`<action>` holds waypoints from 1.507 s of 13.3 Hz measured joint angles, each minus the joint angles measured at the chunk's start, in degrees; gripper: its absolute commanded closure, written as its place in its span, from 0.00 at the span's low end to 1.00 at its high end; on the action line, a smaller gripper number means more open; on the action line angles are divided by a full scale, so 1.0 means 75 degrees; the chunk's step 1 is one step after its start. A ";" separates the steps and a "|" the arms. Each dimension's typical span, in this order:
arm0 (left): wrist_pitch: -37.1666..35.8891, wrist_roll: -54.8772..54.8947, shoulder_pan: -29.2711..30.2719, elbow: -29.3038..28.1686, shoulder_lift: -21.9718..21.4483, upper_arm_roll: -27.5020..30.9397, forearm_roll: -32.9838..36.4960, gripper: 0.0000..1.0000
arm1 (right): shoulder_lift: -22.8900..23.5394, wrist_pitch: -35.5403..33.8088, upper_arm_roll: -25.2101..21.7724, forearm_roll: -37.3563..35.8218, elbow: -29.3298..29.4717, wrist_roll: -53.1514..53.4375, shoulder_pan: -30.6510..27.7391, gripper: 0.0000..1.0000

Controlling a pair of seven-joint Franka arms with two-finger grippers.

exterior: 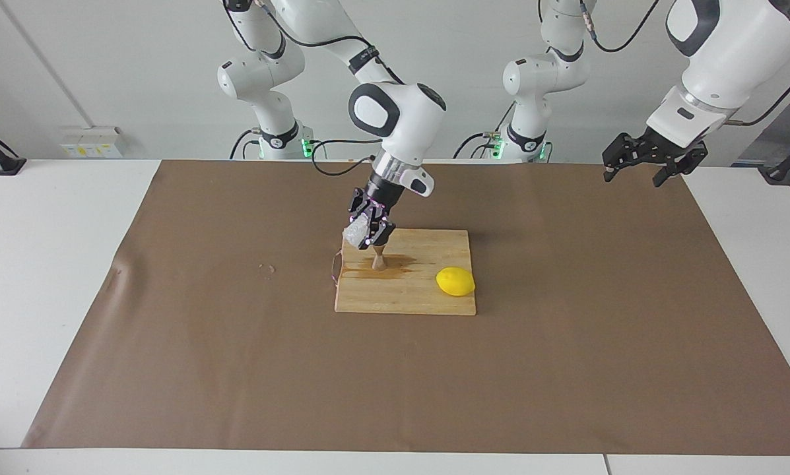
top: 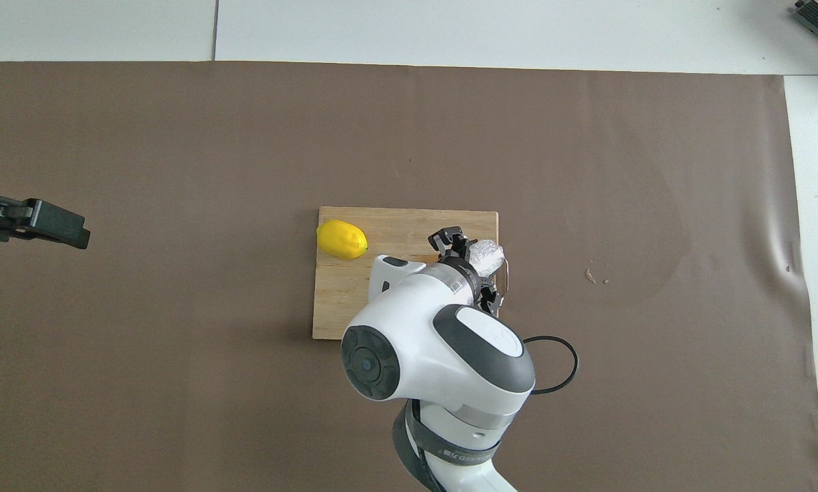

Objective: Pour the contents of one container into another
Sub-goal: 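Tilt the white cup with the right gripper above the jigger, then hold the white cup tipped over the jigger with the right gripper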

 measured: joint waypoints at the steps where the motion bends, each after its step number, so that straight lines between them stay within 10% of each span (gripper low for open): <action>1: 0.0002 0.0000 0.0001 -0.0001 0.0003 0.0000 0.0000 0.00 | 0.0000 -0.0001 0.0000 -0.0122 -0.0019 0.0000 0.0012 0.64; 20: 0.0022 -0.0001 0.0005 -0.0003 0.0037 0.0000 0.0000 0.00 | 0.0183 -0.0577 0.0004 -0.1097 -0.0042 -0.0034 0.0428 0.64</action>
